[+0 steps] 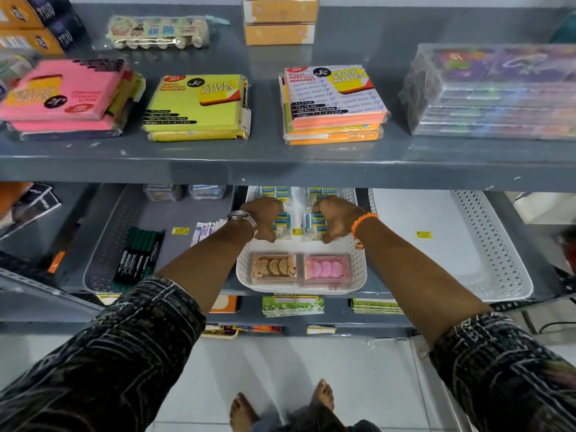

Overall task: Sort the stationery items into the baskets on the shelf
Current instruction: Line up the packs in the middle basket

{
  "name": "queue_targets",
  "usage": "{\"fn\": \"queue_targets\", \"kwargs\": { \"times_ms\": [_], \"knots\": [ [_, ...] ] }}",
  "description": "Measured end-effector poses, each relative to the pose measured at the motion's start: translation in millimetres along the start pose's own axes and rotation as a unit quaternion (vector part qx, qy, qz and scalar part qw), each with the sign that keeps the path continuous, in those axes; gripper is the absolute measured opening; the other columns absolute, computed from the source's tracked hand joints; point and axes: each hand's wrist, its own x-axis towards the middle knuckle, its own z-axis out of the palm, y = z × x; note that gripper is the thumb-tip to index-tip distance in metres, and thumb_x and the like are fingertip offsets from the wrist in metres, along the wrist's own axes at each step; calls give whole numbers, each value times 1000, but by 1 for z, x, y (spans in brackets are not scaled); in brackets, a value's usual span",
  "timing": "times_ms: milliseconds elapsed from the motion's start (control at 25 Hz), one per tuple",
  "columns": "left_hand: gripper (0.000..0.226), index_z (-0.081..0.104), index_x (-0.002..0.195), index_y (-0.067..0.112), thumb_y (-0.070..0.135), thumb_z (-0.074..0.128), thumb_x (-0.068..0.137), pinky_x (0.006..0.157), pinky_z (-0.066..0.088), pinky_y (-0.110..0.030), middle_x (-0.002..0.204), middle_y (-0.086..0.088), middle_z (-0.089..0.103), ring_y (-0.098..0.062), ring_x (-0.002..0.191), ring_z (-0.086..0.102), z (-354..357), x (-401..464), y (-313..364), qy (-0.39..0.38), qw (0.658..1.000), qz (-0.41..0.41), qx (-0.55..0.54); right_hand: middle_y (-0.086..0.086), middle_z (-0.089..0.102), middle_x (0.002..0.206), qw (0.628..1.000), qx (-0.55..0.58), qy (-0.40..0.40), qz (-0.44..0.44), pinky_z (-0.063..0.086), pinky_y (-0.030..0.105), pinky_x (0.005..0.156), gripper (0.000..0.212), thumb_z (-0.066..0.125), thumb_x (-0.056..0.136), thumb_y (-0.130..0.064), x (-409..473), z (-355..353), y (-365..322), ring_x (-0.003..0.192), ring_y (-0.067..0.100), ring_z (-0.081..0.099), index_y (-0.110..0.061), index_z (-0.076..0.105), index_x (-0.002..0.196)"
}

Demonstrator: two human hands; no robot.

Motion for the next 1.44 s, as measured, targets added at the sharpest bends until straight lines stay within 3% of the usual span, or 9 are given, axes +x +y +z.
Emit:
{"fn": "queue_targets", "kwargs": {
  "times_ms": [160,640,800,960,1080,1240,1440],
  "knots": [
    [83,59,132,12,36,92,60,101,53,-44,128,-10,63,-31,117,62,-2,4,0,-2,1000,-2,6,8,63,122,1000,-7,0,-3,52,35,97,79,94,55,-32,0,-1,0,112,29,61,-11,61,125],
    [96,57,139,16,37,96,54,102,53,-40,134,-11,63,-31,122,61,-8,0,4,1,1000,4,-5,9,59,134,1000,6,8,-7,45,32,104,93,95,56,-32,-3,-1,-1,121,29,57,-12,54,137],
    [102,48,148,10,34,95,60,112,45,-41,146,-13,54,-32,134,53,-14,-17,6,16,999,4,-48,10,61,129,1000,16,-9,1,49,34,102,88,96,56,-29,-4,-5,-4,118,29,59,-10,57,133],
    [73,60,138,10,30,86,73,104,47,-31,138,-11,64,-29,125,62,-13,-79,-22,170,971,10,-165,8,53,146,996,89,3,23,35,22,105,97,93,62,-29,-11,-17,-1,133,29,52,-13,46,145],
    [56,68,130,10,24,84,78,101,48,-30,132,-9,69,-28,119,67,0,-147,-85,238,952,-75,-175,3,45,154,992,118,52,16,34,29,109,92,86,72,-35,-23,-30,-22,140,28,45,-22,38,150],
    [55,70,126,8,18,86,74,103,49,-39,130,-16,68,-36,118,66,14,-205,-156,186,943,-219,-169,6,57,143,977,171,87,-87,42,36,111,63,77,84,-28,-8,-39,-99,132,24,55,-14,50,139],
    [26,83,100,11,13,81,74,95,53,-29,101,-12,79,-29,101,74,35,-225,-188,147,942,-252,-168,13,72,111,967,171,83,-172,50,27,89,37,74,86,-17,43,-24,-216,100,22,67,-5,68,120]
  ]
}}
